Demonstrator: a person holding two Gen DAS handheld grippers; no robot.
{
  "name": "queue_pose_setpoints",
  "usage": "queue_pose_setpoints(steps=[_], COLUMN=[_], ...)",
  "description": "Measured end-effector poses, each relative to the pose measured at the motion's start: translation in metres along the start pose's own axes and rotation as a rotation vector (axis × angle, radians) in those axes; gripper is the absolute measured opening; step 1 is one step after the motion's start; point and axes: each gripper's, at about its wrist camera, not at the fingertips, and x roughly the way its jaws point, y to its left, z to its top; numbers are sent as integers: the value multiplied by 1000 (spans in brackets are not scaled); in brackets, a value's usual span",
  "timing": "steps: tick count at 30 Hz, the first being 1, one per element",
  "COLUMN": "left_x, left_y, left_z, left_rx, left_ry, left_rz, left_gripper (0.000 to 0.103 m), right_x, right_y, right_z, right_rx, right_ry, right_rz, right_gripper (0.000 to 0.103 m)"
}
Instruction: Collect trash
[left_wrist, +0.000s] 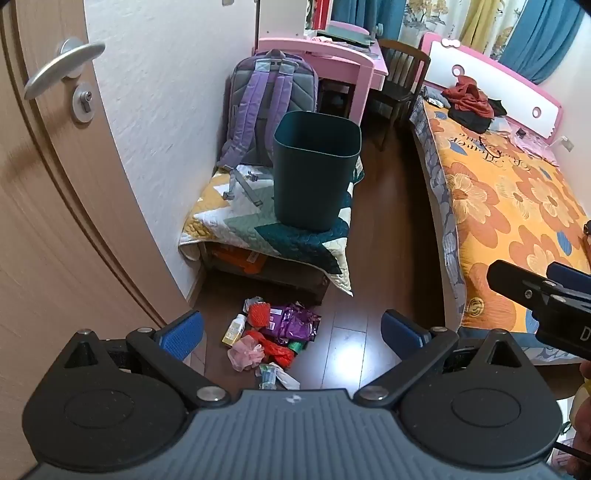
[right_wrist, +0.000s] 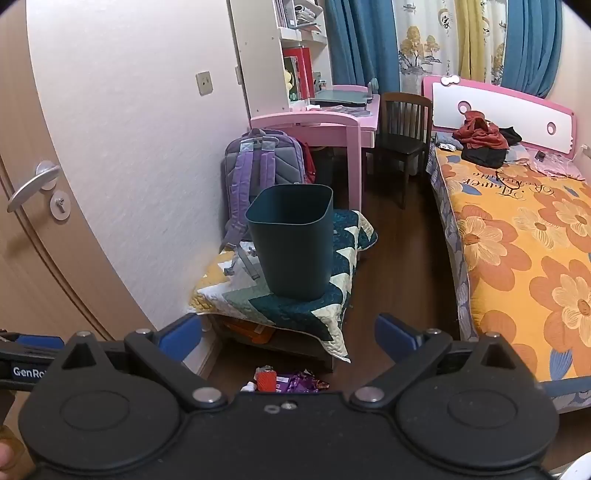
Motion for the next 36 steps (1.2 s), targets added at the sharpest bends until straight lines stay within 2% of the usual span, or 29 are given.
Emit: queue_pose_setpoints(steps=[10,16,17,36], left_x=[-10,-7,-7,-17], left_y=[9,12,13,14], left_z=[12,4,4,-1], left_rx=[-36,-40,-42,-62], left_ry=[-11,-26,-27,-58], left_rz=[4,12,12,7], left_gripper=[103,103,103,103], right_x=[0,-11,-2,-8], right_y=[7,10,10,14], right_z=[3,6,3,4], right_rx=[-25,-27,-24,-30], right_ry=[-12,-19,-16,-24], right_rz=[37,38,37,44], right_gripper=[100,100,100,100])
